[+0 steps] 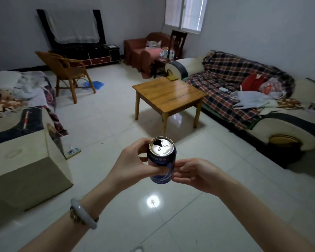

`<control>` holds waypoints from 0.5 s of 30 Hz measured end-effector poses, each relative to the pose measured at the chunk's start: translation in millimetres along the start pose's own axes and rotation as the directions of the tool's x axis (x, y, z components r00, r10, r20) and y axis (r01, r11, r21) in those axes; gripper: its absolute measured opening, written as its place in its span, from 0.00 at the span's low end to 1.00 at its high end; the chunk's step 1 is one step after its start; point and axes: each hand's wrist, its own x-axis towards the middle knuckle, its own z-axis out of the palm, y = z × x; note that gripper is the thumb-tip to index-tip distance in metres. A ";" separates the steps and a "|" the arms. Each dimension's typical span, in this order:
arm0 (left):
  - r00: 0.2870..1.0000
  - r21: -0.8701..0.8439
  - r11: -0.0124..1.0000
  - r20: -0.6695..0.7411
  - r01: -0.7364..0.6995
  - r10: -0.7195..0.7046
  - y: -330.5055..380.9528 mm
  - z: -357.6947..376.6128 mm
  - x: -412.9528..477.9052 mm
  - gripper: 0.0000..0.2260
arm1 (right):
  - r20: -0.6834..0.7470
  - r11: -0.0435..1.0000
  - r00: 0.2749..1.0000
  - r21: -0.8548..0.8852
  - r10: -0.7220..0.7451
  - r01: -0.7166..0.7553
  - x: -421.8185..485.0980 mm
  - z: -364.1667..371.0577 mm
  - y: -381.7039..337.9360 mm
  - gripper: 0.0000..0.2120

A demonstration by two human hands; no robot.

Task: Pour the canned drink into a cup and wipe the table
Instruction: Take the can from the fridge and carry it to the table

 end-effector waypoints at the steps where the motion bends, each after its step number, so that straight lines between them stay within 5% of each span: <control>1: 1.000 -0.001 1.000 0.019 -0.012 0.012 -1.4 3.7 10.7 0.28 | -0.011 1.000 1.000 0.008 -0.010 0.010 3.2 -7.1 -3.1 0.20; 15: 0.968 -0.063 0.988 0.204 -0.138 0.149 -41.2 38.2 220.5 0.28 | -0.192 0.990 0.978 0.105 -0.076 0.098 107.0 -116.3 -95.3 0.16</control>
